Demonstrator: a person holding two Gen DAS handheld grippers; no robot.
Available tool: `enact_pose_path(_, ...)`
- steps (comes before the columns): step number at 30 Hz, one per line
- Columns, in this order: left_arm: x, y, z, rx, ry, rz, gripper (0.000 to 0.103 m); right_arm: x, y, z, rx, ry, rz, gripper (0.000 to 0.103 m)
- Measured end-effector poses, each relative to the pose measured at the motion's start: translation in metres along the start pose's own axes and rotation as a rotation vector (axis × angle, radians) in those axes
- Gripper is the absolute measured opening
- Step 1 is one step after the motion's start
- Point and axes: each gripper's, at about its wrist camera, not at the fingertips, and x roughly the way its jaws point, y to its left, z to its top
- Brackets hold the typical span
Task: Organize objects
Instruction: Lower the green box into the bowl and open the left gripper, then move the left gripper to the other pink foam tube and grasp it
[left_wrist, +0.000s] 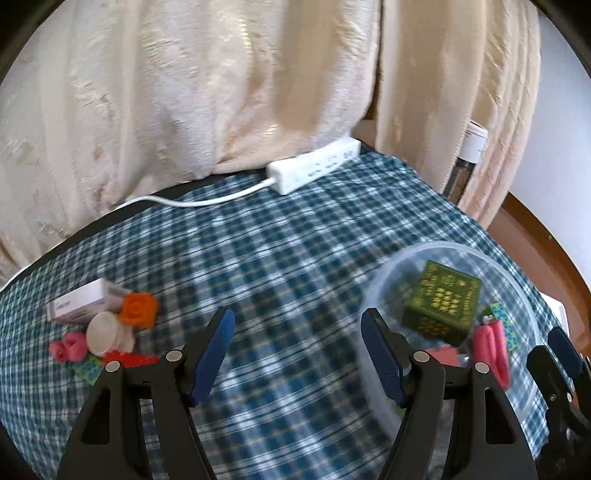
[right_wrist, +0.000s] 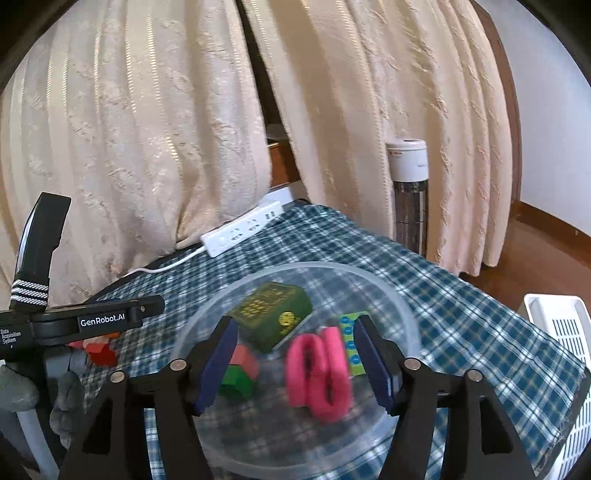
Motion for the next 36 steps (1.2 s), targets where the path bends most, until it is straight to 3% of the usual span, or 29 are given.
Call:
enact_pose_path(19,-0.026,0.134,-0.031,-0.189,-0.016,0.117,0.074,0.008,0.092,-0.007,-0.118,0.089,0.165,0.087)
enact_pose_path(31,-0.025,0.200,-0.039,-0.314,-0.043,0.178,0.082,0.029,0.144,-0.024,-0.207,0.191,0.232,0.088)
enact_pose_path(36,-0.017,0.216,-0.036,-0.352,-0.044,0.162,0.085,0.038,0.157,-0.031,-0.222,0.233,0.251,0.088)
